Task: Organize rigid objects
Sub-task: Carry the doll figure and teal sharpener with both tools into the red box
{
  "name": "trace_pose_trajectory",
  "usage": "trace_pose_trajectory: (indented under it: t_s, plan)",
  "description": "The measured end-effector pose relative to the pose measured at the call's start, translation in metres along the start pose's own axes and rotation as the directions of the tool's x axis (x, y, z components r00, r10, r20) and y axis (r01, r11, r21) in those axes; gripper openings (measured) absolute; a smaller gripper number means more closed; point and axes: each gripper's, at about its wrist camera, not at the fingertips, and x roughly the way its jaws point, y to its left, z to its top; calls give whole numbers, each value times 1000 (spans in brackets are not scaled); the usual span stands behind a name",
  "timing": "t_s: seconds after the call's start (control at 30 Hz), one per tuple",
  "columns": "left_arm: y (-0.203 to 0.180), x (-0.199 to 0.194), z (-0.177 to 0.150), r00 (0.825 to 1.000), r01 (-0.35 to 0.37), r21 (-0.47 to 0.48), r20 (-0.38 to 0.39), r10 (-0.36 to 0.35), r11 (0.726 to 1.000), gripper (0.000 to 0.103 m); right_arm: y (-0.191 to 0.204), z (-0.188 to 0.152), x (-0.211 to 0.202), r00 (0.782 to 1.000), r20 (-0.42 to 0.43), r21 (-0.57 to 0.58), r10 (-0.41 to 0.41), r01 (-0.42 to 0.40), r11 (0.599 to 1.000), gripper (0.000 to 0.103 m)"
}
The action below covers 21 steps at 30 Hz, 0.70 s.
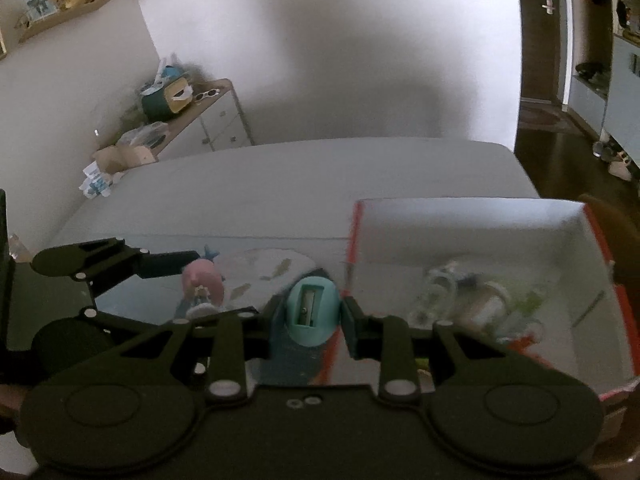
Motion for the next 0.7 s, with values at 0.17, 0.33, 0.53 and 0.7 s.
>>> trace_pose_trajectory:
  t_s: [0.17,0.33,0.53,0.7]
  plan:
    - [-39,12,19,1000,14,25,4,-14,1000,73,-34,-6,-12,1000,3,22,-19,19,1000,29]
    - [-66,25,33,1000,24,50,-2,-24,998,73,-64,-11,-20,999,7,42,-42,41,998,29]
    - [-89,43,45,999,32,74,-25,-31,997,73,-98,-17,-23,997,6,50,-77,77,996,29]
    - [-108,69,60,999,22,109,-41,-17,994,73,-123,-20,-15,994,-9,51,-109,109,993,30]
